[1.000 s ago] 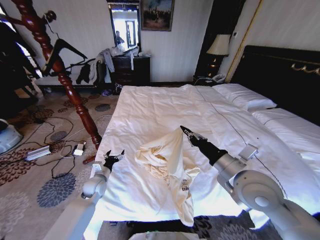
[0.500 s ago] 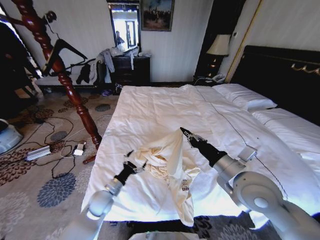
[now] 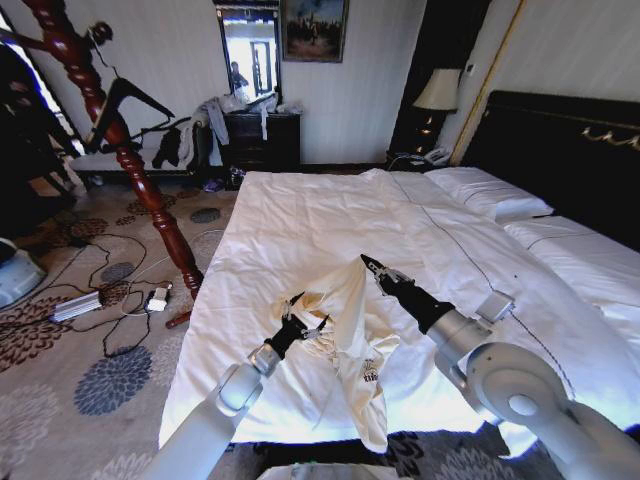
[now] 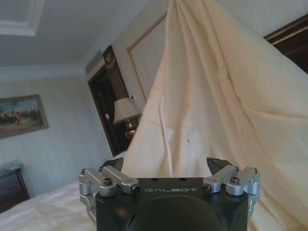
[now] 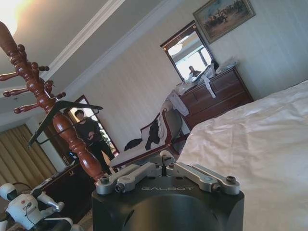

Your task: Pick up the clothes from the bed and hang them on the clothes hanger.

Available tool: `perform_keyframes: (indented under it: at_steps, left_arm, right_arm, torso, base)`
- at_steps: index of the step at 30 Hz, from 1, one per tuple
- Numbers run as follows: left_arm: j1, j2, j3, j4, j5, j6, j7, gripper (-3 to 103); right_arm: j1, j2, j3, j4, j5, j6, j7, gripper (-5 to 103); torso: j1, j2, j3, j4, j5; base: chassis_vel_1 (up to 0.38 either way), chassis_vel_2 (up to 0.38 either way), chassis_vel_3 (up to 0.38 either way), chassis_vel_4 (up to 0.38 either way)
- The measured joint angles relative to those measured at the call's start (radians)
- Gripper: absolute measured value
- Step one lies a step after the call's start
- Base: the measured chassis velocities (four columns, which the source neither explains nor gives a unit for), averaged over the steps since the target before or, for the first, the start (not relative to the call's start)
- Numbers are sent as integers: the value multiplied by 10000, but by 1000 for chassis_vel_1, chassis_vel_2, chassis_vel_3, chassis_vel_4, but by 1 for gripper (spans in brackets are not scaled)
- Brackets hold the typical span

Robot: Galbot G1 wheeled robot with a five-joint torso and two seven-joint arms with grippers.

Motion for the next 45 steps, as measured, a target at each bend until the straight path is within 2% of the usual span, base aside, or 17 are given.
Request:
perform_keyframes:
  at_steps: [6,7,11,13,21,24,36,45]
  left_arm:
    - [-244,2,71,-204,-29,82,-211,98]
    - [-269,25,66,-268,-35,93,-242,95]
    - [-264,84,-6,-457,-23,105,-307,98]
    - [-273,8,-62,-364,188,192,-591,100]
    - [-648,-658,220,421,545,191,-784,100]
    - [-778,-1034,314,791,936,179,-845,100]
    - [-901,-1803,288,1044,1513,305,-1519,100]
    - [-528,-1728,43,635,1752,326,-1680,100]
  right_arm:
    - [41,44,-17,0,-44,2,-6,0]
    - [73,63,-35,0,-56,2,-11,0]
    - [113,99,-64,0,-79,2,-25,0]
    - [146,133,-117,0,-97,2,-46,0]
    - [141,106,-142,1,-111,-2,-64,0]
    - [146,104,-139,0,-112,-2,-71,0]
    - [115,106,-111,0,-113,-1,-76,0]
    - [46,14,-46,0,-115,11,-75,0]
  torso:
    - [0,0,0,0,-1]
    - [0,0,0,0,-2]
    - [1,0,0,1,-2]
    - [0,0,0,2,-2]
    - [0,0,0,-1,-3]
    - [0,0,1,0,-2]
    - [0,0,0,0,-1]
    - [0,0,0,1,-1]
  base:
    - [0,0,0,0]
    - [0,0,0,0]
    - [0,0,0,0]
    - [0,0,0,0]
    - [0,0,0,0]
    - [0,0,0,0]
    - [0,0,0,0]
    - [0,0,0,0]
